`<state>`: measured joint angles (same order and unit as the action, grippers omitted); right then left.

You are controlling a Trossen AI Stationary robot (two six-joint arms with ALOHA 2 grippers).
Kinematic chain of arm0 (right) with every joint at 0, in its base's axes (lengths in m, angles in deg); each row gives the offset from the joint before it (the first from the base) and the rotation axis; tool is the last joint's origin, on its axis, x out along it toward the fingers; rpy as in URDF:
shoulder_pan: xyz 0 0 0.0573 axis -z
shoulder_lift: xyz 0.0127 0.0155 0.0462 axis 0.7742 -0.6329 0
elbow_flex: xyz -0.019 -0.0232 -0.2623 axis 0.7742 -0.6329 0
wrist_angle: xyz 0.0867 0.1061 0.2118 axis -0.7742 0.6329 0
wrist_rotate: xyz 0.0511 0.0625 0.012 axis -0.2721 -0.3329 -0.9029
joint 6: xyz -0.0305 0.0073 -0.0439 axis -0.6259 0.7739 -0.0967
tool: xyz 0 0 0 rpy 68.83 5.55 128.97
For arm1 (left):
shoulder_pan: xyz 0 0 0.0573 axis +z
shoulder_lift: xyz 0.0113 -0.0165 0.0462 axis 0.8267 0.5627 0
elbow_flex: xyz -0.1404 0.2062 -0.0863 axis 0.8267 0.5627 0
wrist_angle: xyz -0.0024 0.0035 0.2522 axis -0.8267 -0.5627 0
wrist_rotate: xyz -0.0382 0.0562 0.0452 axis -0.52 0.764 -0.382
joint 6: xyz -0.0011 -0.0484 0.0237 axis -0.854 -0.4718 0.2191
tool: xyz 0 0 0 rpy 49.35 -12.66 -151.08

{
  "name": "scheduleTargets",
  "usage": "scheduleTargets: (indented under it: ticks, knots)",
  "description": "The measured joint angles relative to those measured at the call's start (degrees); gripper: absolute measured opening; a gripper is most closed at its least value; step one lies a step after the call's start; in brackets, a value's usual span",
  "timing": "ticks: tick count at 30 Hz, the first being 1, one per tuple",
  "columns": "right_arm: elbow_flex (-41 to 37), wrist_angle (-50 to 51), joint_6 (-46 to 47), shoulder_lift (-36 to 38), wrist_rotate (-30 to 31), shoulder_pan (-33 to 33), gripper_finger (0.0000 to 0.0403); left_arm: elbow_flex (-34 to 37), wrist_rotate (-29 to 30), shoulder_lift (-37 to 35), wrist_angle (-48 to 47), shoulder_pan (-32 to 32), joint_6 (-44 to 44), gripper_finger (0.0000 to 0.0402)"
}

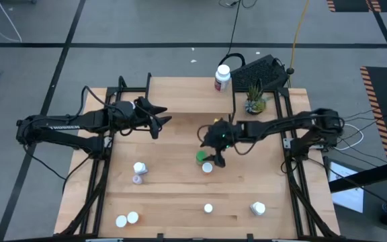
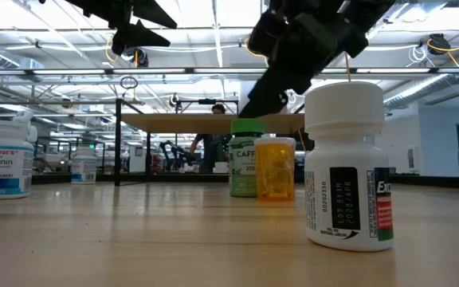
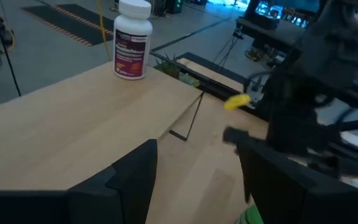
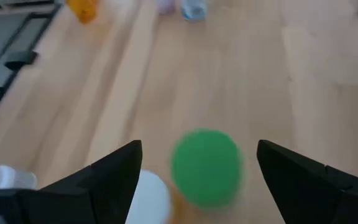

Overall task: Pick and place medicine bottles onto shelf by color
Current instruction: Put the green pill bottle on the shelf

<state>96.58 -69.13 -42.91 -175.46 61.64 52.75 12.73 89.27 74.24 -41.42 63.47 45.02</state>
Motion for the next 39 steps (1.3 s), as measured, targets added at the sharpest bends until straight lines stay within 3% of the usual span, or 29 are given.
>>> scheduleTargets:
  ticks: [3,7,14,17,22,28,33,39]
  knots:
    - [0.00,-2.03,0.01,-1.23,0.59,-1.37,0.0311,0.00,-0.63,0.00,-0.50,-0.40,-0.53,0.0232]
    - [0.02,-1.19,0.02,-2.98,5.92,-2.18,0.0311,0.00,-0.76,0.00,-2.87,-0.82,-0.52,0.0232]
    - [0.00,-2.29,0.03,-4.77,6.22,-2.25,0.0303,0.00,-0.76,0.01,-4.72,-0.78,-0.88,0.0232]
    - [0.00,-1.87,0.50,-4.45,6.17,-2.25,0.0273,0.00,-0.76,0.00,-4.74,-0.78,-0.70,0.0232]
    - [0.07,-1.91,1.66,-4.06,3.39,-1.65,0.0190,0.00,-0.44,0.02,-4.76,-0.63,1.50,0.0232]
    - [0.02,-1.18,5.97,-2.03,1.96,0.35,0.0189,0.00,3.07,0.00,-4.74,-0.62,6.05,0.0232]
    - [2.04,-0.65,9.41,4.31,5.04,4.54,0.0201,0.00,4.31,0.01,-4.74,-0.50,8.12,0.0232]
    - [9.97,13.10,8.05,9.12,6.69,11.46,0.0201,0.05,6.64,0.50,-4.92,1.55,8.07,0.0232]
